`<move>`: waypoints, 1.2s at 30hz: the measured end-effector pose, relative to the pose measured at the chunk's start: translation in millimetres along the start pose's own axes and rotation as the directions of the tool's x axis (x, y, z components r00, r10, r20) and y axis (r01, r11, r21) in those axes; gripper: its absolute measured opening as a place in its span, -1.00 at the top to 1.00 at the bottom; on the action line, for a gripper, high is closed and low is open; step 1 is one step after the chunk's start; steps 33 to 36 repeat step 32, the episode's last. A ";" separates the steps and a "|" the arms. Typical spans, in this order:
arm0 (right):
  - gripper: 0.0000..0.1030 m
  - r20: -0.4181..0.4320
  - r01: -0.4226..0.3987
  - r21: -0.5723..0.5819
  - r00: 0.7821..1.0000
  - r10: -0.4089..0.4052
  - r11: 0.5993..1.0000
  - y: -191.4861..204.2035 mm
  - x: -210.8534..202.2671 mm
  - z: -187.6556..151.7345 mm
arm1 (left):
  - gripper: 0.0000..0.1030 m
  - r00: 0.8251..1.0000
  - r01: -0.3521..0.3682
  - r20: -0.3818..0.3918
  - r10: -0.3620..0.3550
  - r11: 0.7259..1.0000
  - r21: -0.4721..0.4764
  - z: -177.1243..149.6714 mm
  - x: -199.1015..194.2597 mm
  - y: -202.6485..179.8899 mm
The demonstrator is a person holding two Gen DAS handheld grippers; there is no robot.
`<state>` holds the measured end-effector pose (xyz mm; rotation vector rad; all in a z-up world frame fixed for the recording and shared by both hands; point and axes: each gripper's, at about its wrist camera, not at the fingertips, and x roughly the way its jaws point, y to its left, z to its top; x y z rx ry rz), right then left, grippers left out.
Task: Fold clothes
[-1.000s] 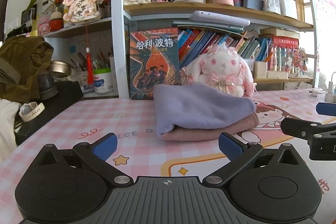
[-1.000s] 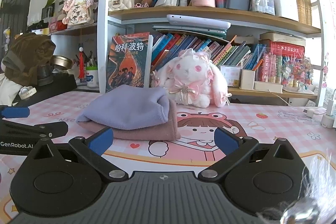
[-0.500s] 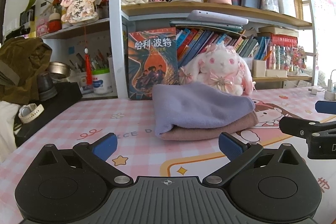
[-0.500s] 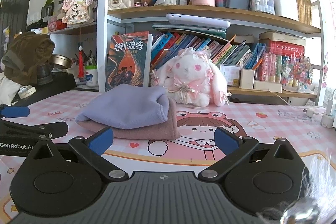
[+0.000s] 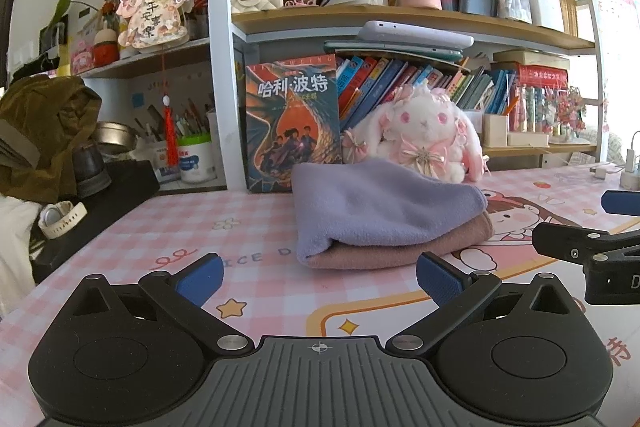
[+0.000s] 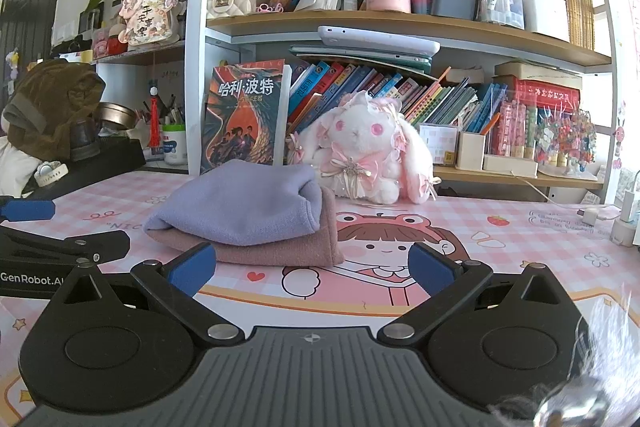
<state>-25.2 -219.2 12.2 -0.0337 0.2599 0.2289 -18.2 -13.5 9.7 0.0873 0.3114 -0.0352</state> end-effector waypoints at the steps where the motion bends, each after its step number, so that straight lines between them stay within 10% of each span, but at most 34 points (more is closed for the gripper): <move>1: -1.00 0.000 0.000 -0.001 1.000 0.000 1.000 0.2 -0.1 0.1 | -1.00 1.000 -0.001 0.000 0.001 1.000 0.000 0.1 0.2 0.1; 36: -1.00 -0.006 0.001 -0.020 1.000 -0.001 1.000 3.2 1.4 1.1 | -1.00 0.999 0.037 -0.031 -0.038 0.999 -0.035 -0.1 5.9 5.2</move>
